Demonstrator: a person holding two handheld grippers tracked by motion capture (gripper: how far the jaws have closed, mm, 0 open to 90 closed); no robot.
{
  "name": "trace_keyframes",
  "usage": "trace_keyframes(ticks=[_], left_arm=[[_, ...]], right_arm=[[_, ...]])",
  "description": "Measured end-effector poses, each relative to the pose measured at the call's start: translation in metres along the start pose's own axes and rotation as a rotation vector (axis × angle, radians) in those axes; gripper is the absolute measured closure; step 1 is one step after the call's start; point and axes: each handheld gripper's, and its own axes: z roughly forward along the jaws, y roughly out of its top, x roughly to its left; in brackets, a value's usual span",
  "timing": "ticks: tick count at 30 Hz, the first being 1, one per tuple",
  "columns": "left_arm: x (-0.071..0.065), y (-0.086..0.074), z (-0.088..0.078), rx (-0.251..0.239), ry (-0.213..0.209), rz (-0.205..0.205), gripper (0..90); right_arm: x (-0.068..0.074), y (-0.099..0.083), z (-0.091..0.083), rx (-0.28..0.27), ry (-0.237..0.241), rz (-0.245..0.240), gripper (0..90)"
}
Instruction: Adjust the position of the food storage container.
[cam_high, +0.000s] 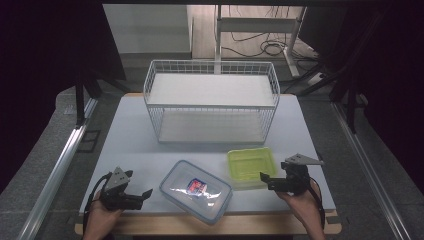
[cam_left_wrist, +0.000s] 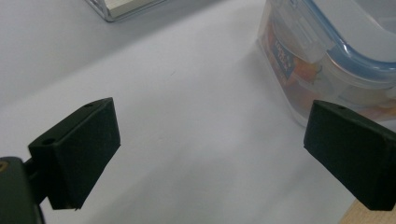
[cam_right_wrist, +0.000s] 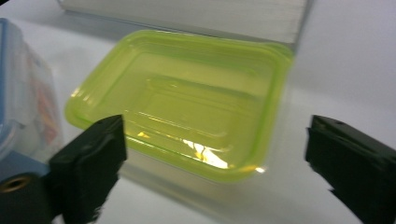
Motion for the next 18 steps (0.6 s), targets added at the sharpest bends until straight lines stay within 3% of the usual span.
trace_keyframes(ticks=[3, 10, 18], left_arm=[[-0.001, 0.001, 0.000, -0.007, -0.008, 0.000, 3.8], [-0.001, 0.001, 0.002, -0.001, -0.011, 0.007, 3.8], [-0.002, 0.001, 0.003, 0.005, -0.014, 0.018, 3.7]], right_arm=[[0.009, 0.006, 0.004, 0.009, 0.013, -0.034, 18.4], [0.031, 0.019, 0.016, 0.055, 0.105, -0.118, 41.1], [0.049, 0.035, 0.039, 0.109, 0.171, -0.186, 58.1]])
